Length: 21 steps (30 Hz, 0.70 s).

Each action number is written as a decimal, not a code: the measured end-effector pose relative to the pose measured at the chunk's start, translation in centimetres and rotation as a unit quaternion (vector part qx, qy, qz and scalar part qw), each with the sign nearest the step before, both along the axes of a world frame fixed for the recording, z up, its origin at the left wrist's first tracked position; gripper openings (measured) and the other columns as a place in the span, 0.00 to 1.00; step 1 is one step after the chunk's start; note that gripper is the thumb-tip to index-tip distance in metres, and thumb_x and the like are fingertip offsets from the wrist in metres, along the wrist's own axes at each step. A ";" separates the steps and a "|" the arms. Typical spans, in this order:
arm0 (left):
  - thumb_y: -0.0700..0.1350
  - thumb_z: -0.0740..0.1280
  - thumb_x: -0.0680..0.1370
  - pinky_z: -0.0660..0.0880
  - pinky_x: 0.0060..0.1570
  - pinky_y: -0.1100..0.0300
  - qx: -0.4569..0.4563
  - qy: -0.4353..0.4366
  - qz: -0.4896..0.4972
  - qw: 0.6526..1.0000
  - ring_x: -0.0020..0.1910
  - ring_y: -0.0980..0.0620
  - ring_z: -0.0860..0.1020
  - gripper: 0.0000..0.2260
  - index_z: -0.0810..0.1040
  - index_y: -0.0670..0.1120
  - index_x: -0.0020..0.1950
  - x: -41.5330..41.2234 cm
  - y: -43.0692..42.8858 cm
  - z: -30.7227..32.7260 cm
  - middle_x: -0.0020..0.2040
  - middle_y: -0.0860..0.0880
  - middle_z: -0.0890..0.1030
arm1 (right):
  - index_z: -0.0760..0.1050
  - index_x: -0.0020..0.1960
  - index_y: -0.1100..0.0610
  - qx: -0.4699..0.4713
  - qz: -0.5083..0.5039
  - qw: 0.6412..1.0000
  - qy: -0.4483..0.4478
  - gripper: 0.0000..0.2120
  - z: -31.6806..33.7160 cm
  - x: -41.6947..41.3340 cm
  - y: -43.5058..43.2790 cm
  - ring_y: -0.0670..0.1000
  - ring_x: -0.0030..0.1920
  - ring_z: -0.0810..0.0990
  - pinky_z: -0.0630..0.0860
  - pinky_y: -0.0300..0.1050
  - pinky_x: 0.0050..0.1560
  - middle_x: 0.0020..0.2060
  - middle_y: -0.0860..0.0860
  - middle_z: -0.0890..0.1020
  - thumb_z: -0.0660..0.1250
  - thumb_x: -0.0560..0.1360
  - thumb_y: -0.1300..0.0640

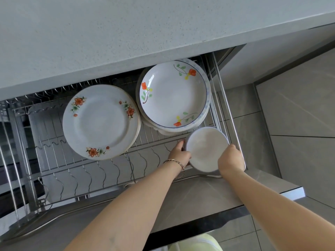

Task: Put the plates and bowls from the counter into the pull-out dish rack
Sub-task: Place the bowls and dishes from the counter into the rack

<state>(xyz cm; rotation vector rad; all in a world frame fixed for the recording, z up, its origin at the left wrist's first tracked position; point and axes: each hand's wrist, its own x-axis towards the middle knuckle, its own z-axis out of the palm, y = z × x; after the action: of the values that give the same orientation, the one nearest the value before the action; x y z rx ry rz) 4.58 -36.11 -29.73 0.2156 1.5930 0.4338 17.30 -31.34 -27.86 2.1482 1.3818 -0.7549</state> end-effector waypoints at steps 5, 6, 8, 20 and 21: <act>0.39 0.60 0.76 0.73 0.58 0.57 -0.023 0.055 -0.137 0.989 0.62 0.44 0.75 0.27 0.59 0.47 0.75 -0.9 -0.8 1.8 0.67 0.44 0.72 | 0.62 0.68 0.67 -0.084 0.066 0.994 -0.026 0.22 2.8 -2.2 -0.4 0.62 0.63 0.75 0.74 0.52 0.58 0.63 0.61 0.74 0.59 0.76 0.63; 0.40 0.59 0.77 0.71 0.60 0.58 -0.028 0.076 -0.155 0.985 0.64 0.44 0.74 0.26 0.60 0.47 0.75 -1.7 -1.0 2.3 0.70 0.44 0.71 | 0.62 0.69 0.64 -0.102 0.108 0.989 -0.029 0.22 3.8 -3.1 -0.4 0.60 0.64 0.74 0.73 0.51 0.59 0.64 0.60 0.73 0.59 0.76 0.61; 0.40 0.57 0.78 0.71 0.62 0.58 -0.027 0.109 -0.174 0.978 0.65 0.45 0.73 0.21 0.67 0.46 0.72 -4.3 -1.5 3.8 0.69 0.45 0.72 | 0.66 0.67 0.60 -0.112 0.190 0.975 -0.011 0.19 5.9 -5.5 -0.3 0.58 0.65 0.73 0.73 0.49 0.59 0.64 0.57 0.73 0.58 0.77 0.60; 0.37 0.64 0.76 0.75 0.55 0.57 0.120 0.312 0.015 0.942 0.52 0.46 0.80 0.09 0.80 0.42 0.54 -28.8 -7.1 22.9 0.48 0.44 0.83 | 0.76 0.59 0.52 0.046 0.325 0.893 0.308 0.14 23.6 -28.5 0.6 0.54 0.56 0.80 0.74 0.41 0.55 0.53 0.52 0.82 0.62 0.75 0.54; 0.36 0.63 0.76 0.76 0.54 0.56 0.122 0.320 0.034 0.939 0.50 0.46 0.80 0.09 0.79 0.41 0.54 -30.8 -7.6 23.9 0.45 0.45 0.82 | 0.75 0.60 0.52 0.061 0.324 0.888 0.319 0.14 24.3 -30.6 0.9 0.54 0.55 0.80 0.74 0.42 0.55 0.53 0.52 0.82 0.62 0.75 0.53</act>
<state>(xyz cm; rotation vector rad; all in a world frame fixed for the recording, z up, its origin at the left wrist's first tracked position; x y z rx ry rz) -26.22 -43.71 -5.81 0.5334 2.1870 0.6610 -13.31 -30.46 -3.51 1.3658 2.3609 -1.1507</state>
